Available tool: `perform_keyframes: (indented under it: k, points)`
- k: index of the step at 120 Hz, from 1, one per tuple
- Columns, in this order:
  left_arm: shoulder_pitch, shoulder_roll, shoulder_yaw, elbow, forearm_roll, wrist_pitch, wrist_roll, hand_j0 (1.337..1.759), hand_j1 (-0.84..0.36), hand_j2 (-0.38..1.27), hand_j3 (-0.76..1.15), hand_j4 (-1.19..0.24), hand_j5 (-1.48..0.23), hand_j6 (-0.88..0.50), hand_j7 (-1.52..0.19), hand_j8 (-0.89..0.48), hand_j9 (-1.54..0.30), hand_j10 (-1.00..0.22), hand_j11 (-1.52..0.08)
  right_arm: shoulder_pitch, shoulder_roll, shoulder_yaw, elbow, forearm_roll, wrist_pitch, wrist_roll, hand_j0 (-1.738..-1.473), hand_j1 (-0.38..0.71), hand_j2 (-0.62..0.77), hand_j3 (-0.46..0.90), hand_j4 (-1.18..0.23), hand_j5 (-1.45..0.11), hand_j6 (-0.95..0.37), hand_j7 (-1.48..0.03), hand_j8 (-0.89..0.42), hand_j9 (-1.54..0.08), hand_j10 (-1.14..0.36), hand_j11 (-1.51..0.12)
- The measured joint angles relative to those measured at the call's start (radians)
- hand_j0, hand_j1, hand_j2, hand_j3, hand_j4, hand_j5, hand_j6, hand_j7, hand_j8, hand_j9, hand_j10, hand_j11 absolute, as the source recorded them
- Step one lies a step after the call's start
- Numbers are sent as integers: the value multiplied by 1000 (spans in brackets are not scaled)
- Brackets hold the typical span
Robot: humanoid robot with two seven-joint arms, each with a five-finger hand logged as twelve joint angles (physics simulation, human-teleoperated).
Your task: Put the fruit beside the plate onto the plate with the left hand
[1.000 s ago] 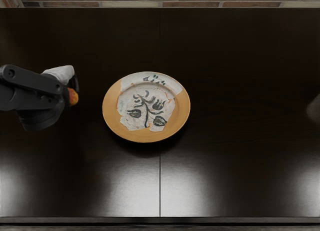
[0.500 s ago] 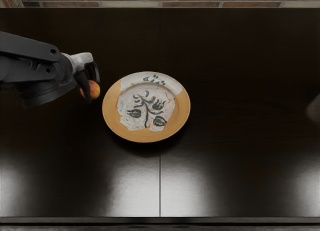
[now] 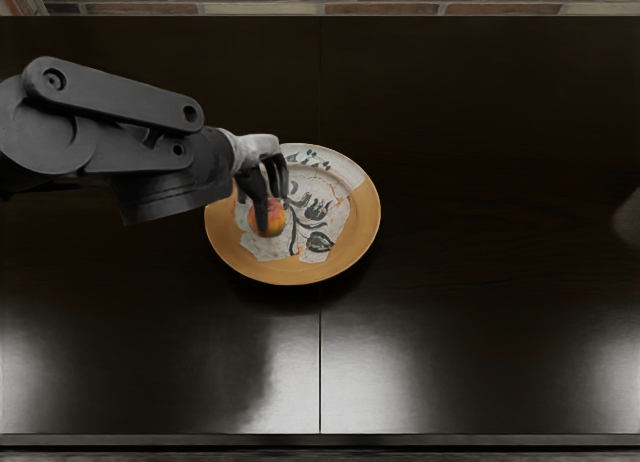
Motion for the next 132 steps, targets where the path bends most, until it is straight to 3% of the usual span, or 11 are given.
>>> perform_keyframes:
  k: [1,10,26,45,58,73,90,107,132]
  points:
    - [0,-3,-2,1,0,0,0,1650,-600,1081,0,-836,-1217,-470,-1191,-514,-1160,-863,-1161,0,0,0,0,0,0,0,-1658,-310,-7,0,-33,-43,-33,-43,-33,-43,-33,-43]
    - [2,-8,-14,12,2,5,0,1652,-620,801,0,-838,-1180,-585,-1163,-615,-1141,-857,-1142,0,0,0,0,0,0,0,-1658,-310,-7,0,-33,-43,-33,-43,-33,-43,-33,-43]
    - [2,-6,-36,24,-14,13,-2,1655,-329,446,0,-582,-803,-450,-794,-466,-783,-592,-783,0,0,0,0,0,0,0,-1658,-310,-7,0,-33,-43,-33,-43,-33,-43,-33,-43]
    - [43,90,-87,33,-19,-22,-3,1657,-124,233,0,-402,-545,-342,-540,-349,-535,-407,-535,0,0,0,0,0,0,0,-1658,-310,-7,0,-33,-43,-33,-43,-33,-43,-33,-43]
    - [120,248,-169,34,-26,-133,-4,1657,-52,158,0,-339,-453,-303,-451,-308,-448,-342,-448,0,0,0,0,0,0,0,-1658,-310,-7,0,-33,-43,-33,-43,-33,-43,-33,-43]
    - [266,425,-318,36,-31,-343,-4,1658,-5,108,0,-297,-394,-278,-392,-281,-391,-299,-391,0,0,0,0,0,0,0,-1658,-310,-7,0,-33,-43,-33,-43,-33,-43,-33,-43]
    - [433,556,-504,65,-38,-600,-4,1658,23,79,0,-273,-358,-264,-358,-265,-357,-274,-357,0,0,0,0,0,0,0,-1658,-310,-7,0,-33,-43,-33,-43,-33,-43,-33,-43]
    - [557,673,-633,160,-102,-817,-15,1658,38,65,0,-261,-341,-257,-340,-257,-340,-262,-340,0,0,0,0,0,0,0,-1658,-310,-7,0,-33,-43,-33,-43,-33,-43,-33,-43]
    - [652,755,-690,310,-214,-889,-73,1658,47,55,0,-253,-329,-251,-329,-251,-329,-253,-329,0,0,0,0,0,0,0,-1658,-310,-7,0,-33,-43,-33,-43,-33,-43,-33,-43]
